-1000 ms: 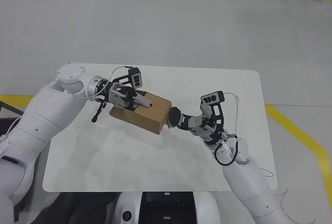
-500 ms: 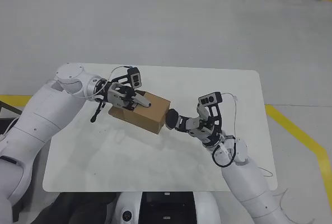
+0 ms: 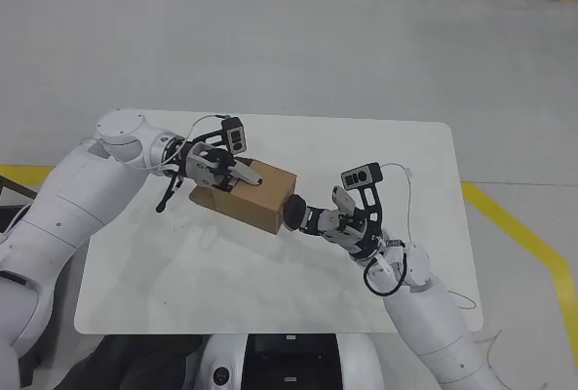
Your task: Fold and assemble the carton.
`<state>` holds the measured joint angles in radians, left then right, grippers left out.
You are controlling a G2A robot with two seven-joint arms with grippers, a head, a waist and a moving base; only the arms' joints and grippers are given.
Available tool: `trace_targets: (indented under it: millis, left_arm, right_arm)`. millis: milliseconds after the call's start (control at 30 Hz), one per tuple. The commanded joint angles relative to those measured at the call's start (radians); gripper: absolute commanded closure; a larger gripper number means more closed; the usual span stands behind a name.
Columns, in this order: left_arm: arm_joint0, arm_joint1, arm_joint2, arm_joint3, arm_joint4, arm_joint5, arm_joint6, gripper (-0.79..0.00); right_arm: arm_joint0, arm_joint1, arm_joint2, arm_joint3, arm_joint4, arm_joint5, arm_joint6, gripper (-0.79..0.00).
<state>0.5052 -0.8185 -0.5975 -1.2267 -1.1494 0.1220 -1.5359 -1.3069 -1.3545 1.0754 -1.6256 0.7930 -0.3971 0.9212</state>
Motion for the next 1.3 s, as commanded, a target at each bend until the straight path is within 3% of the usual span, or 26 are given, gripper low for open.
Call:
trace_targets:
  millis: [0, 500, 1267]
  left_arm:
    - [-0.001, 0.001, 0.005, 0.000, -0.001, 0.002, 0.000, 0.000]
    - [-0.016, 0.012, 0.034, -0.007, -0.011, 0.006, 0.000, 0.000]
    - [-0.040, 0.006, 0.088, -0.003, -0.011, 0.000, 0.000, 0.000]
  right_arm:
    - [0.001, 0.000, 0.001, -0.002, 0.000, 0.001, -0.001, -0.785]
    - [0.001, 0.003, 0.017, -0.009, -0.002, 0.016, -0.008, -0.785]
    - [0.025, -0.005, -0.011, 0.011, 0.035, 0.020, 0.003, -0.785]
